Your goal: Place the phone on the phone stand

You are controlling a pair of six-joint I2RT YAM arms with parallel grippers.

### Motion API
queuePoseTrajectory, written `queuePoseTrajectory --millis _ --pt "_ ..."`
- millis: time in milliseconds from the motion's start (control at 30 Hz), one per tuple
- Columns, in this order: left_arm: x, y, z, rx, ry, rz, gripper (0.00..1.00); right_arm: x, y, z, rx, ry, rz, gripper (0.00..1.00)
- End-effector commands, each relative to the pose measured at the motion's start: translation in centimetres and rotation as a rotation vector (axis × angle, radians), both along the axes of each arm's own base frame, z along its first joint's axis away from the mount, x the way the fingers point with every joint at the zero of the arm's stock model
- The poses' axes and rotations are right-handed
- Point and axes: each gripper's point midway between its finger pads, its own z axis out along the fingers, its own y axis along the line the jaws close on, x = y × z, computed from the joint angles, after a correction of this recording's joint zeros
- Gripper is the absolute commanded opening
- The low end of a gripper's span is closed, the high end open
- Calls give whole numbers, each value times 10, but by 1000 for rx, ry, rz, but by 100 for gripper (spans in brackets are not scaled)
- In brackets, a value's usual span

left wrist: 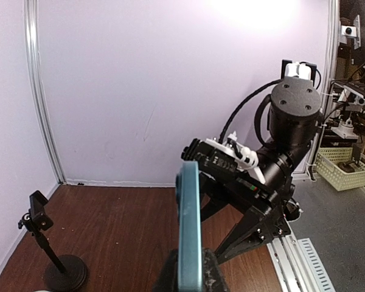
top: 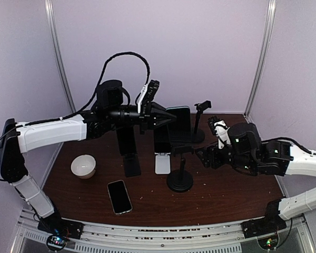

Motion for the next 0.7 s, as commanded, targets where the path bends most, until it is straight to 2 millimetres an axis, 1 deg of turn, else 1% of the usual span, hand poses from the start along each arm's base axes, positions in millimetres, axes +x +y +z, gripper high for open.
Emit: queuePoseTrajectory --millis 0,67,133,167,267,333,467,567,633,667 --pt "10 -2 24 -89 -5 35 0 17 1 8 -11 -80 -63 70" --pt "11 -4 27 -98 4 30 0 17 10 9 -22 -85 -27 65" --pt "8 -11 26 -90 19 33 0 14 23 9 -12 -88 45 61" --pt "8 -14 23 -80 29 40 0 14 26 8 -13 -86 53 59" --pt "12 -16 14 -83 68 77 0 14 26 -4 -32 -74 55 58" --pt "15 -14 7 -83 71 106 0 10 31 -4 -2 -83 88 58" --pt "10 -15 0 -102 77 75 0 15 34 -2 -16 -87 77 55" --pt "9 -16 0 -114 101 65 0 17 36 -8 -41 -80 78 55" --pt "6 -13 3 -134 110 56 0 18 35 -14 -55 -73 71 54" --pt "5 -12 4 -141 111 55 0 18 34 -16 -60 -72 66 52"
